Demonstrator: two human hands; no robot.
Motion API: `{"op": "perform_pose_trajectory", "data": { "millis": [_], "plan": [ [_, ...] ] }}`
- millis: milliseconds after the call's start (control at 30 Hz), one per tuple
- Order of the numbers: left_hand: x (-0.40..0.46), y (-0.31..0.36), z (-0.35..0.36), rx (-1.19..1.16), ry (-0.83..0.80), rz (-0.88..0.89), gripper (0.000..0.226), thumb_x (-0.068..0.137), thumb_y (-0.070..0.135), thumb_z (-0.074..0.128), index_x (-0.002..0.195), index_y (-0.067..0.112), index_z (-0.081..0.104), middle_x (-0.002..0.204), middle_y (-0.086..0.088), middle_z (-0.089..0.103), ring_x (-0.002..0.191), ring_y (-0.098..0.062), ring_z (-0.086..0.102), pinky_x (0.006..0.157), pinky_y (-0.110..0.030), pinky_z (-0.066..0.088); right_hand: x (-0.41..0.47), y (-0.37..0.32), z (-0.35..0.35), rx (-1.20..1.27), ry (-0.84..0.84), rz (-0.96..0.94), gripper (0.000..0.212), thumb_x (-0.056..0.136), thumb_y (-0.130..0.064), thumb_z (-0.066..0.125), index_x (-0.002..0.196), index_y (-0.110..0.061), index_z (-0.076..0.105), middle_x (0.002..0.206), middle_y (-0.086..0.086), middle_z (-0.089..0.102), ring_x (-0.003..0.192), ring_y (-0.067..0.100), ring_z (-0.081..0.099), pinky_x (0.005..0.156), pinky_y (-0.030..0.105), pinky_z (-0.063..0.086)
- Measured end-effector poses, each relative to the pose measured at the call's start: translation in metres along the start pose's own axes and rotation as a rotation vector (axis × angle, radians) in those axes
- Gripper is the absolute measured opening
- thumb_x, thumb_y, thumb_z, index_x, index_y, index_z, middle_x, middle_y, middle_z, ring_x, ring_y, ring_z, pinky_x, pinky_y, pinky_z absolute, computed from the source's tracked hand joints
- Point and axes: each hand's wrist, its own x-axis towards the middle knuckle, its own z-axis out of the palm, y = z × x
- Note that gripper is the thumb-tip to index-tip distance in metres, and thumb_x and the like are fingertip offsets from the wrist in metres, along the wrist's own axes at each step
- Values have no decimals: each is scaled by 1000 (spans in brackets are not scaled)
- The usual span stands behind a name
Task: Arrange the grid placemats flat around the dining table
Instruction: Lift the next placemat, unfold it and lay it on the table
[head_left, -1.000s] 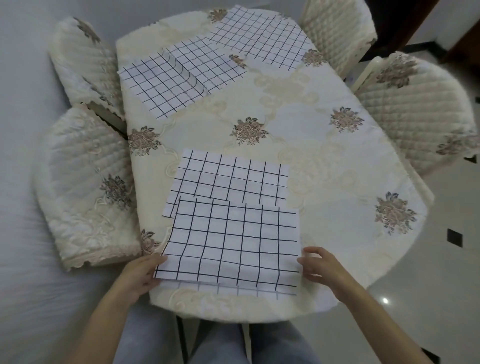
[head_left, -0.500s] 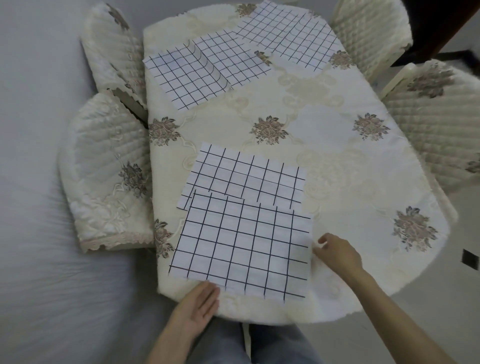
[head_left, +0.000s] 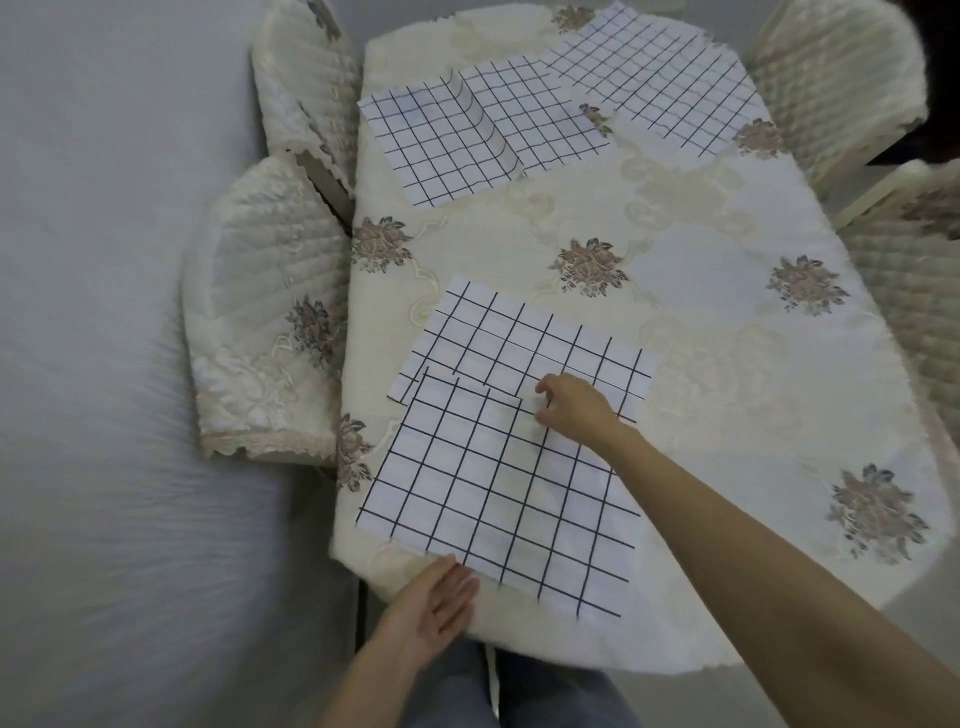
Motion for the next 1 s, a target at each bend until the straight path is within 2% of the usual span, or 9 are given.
{"op": "perform_pose_trajectory", "data": {
  "millis": [200,333,467,567,800,900,1000],
  "plan": [
    [1,1,2,20,19,28,17,91,18,64,101,4,63,100,-12,69,90,-24,65,72,-34,49,15,-4,1,-18,-74,-7,24,89,-27,62,110,-16,63,108,3,64,95,17,54,73,26,40],
    [3,-2,1,34,49,106,19,90,16,65,105,4,63,98,-14,70,91,-25,67,69,-34,50,16,-7,0,-3,-87,-12,15,89,-26,62,100,-17,66,97,0,64,92,17,57,72,26,42],
    [3,-3,-6,20,87,166,22,90,11,65,109,1,60,101,-17,69,94,-28,68,70,-35,52,13,-11,-4,95,-115,-22,14,87,-26,66,97,-16,64,91,-2,60,85,15,54,67,24,41],
    [3,-3,-9,11,89,169,22,92,10,62,111,0,58,100,-17,67,94,-29,67,72,-36,53,8,-15,-6,214,-125,-11,22,83,-29,71,101,-17,64,86,-5,56,81,12,53,61,21,38],
    [-6,-4,-5,-3,76,231,33,92,8,62,120,-6,54,101,-20,65,95,-32,65,74,-35,53,0,-12,-6,194,-120,24,32,85,-26,69,115,-14,64,105,1,59,95,15,54,78,25,42],
    [-24,1,4,-28,42,309,28,91,4,62,115,-8,56,101,-24,65,94,-33,66,74,-36,59,-10,-19,-11,127,-119,-33,45,84,-34,70,123,-16,58,122,3,60,108,18,56,88,29,47],
    [-49,12,18,-67,-34,365,16,91,3,61,103,-7,59,100,-28,68,92,-35,70,75,-35,61,-38,-44,-31,146,-242,-145,67,78,-47,74,134,-20,50,135,0,53,120,17,52,97,31,46]
  ]
}}
